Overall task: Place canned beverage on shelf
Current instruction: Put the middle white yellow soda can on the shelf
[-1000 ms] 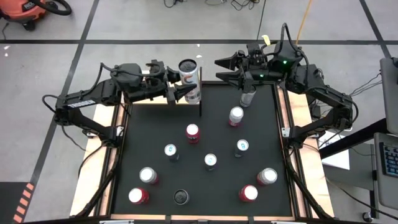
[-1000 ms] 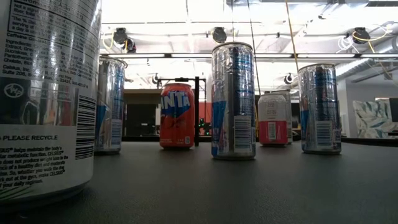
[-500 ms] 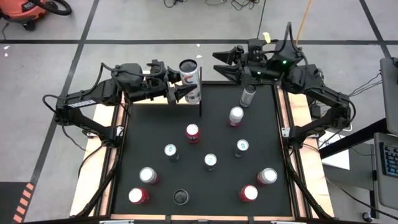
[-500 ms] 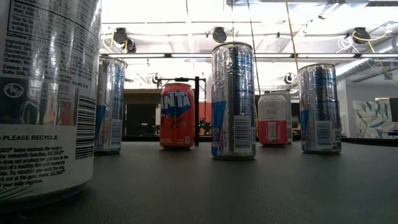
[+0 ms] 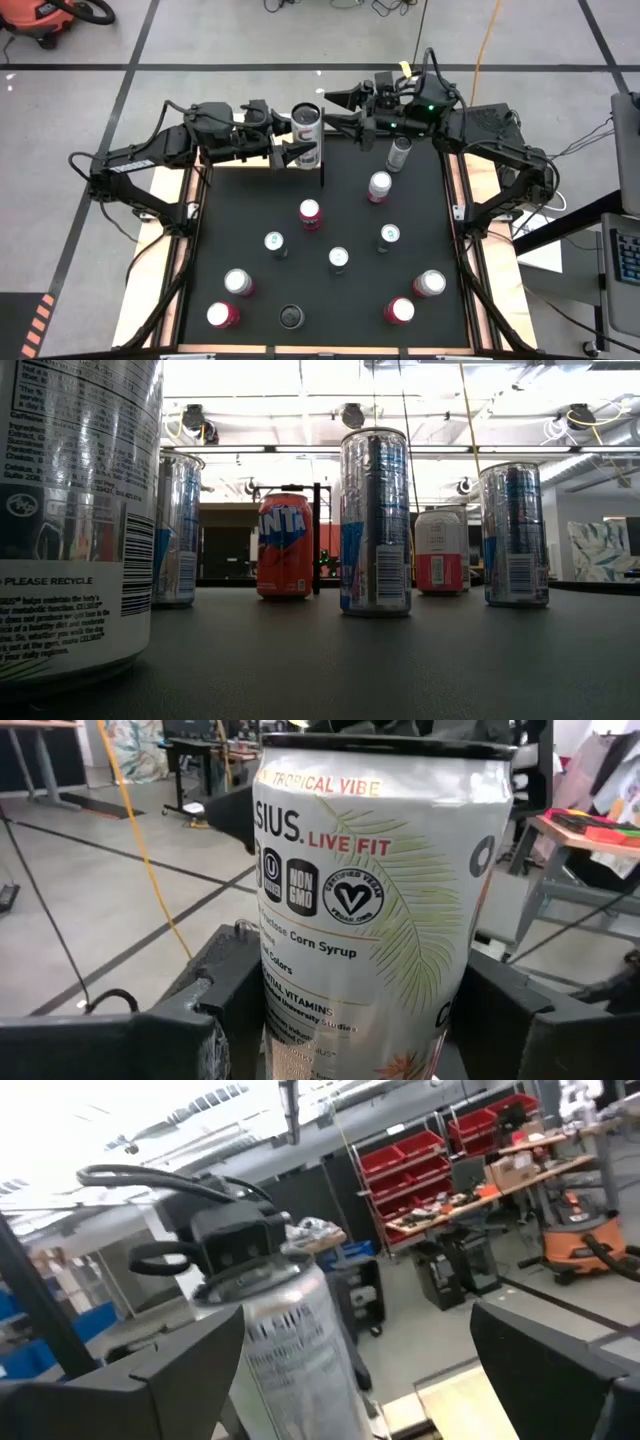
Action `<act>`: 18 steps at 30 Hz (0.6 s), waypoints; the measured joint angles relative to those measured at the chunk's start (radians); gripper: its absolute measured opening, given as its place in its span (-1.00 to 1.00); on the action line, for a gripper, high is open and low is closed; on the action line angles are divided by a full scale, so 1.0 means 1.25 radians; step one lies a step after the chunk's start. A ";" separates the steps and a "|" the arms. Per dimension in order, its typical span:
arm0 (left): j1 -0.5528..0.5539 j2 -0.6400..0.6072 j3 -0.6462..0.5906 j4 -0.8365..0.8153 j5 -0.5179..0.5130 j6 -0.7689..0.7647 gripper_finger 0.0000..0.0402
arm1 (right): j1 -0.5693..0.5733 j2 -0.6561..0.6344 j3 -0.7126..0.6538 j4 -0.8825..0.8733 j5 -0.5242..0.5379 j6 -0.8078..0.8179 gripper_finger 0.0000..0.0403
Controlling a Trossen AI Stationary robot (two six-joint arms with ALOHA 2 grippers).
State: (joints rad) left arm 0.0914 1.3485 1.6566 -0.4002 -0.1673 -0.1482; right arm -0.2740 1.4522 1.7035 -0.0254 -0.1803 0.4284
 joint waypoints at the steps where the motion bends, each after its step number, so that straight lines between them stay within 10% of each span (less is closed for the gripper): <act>1: 0.000 0.000 0.000 -0.005 0.004 0.000 0.19 | 0.003 0.002 0.000 -0.001 -0.002 0.001 0.83; 18: 0.000 0.005 0.000 -0.008 0.029 -0.001 0.19 | 0.005 0.014 0.001 -0.013 -0.089 -0.035 0.83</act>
State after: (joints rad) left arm 0.0914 1.3552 1.6566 -0.4107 -0.1314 -0.1493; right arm -0.2680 1.4700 1.7043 -0.0420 -0.2918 0.3851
